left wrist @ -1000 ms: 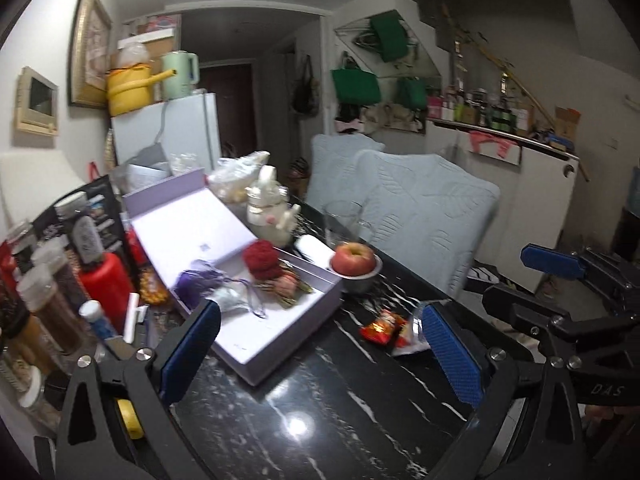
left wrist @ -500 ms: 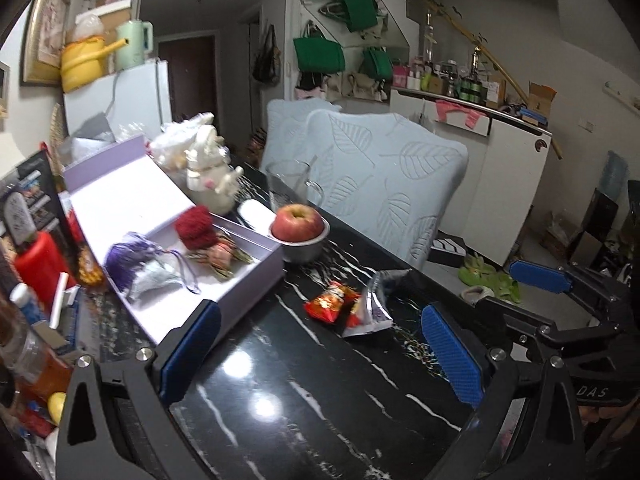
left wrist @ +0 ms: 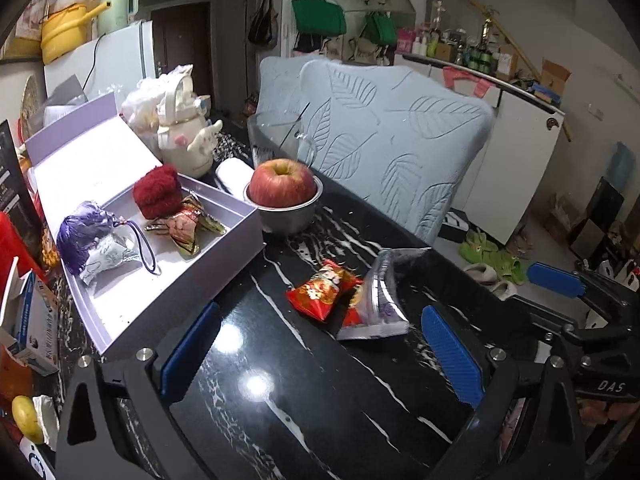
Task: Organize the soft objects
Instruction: 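Move both open tools toward the red snack packet and silver foil bag, then grasp the silver foil bag with the right tool while the left grasps the red snack packet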
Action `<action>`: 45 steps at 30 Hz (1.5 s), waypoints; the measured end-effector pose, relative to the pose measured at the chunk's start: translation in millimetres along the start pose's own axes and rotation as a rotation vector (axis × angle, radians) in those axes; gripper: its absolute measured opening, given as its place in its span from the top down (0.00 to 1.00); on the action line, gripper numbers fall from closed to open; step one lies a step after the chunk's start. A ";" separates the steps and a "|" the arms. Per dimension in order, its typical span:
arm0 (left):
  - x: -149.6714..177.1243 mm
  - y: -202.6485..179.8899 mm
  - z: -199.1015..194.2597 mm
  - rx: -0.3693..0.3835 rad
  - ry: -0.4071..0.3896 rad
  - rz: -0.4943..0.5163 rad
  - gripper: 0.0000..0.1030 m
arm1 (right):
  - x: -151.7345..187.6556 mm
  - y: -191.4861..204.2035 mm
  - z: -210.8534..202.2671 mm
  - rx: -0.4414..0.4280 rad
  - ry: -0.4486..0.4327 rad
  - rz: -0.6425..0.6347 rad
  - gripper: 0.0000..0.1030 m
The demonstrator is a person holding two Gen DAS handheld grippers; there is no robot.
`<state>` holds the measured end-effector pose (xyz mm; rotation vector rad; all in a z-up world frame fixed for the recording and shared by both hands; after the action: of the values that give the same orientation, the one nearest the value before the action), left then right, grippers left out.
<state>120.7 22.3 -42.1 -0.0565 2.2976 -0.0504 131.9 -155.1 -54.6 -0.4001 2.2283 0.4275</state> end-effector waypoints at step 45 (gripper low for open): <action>1.3 13.2 121.6 0.102 0.195 0.085 0.22 | -16.5 -20.9 100.3 -0.002 0.124 0.007 0.44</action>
<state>210.3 33.1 -124.6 0.1028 2.4860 -0.1340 217.6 -128.4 -106.8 -0.4308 2.3505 0.4188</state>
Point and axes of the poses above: each gripper's, at about its wrist camera, not at the fingertips, and z roughly the way its jaws point, y to its left, x to its underside, the point moved 4 cm from there along z, roughly the way its jaws point, and after that the axes turned 1 degree about -y, right-handed, at the moved point
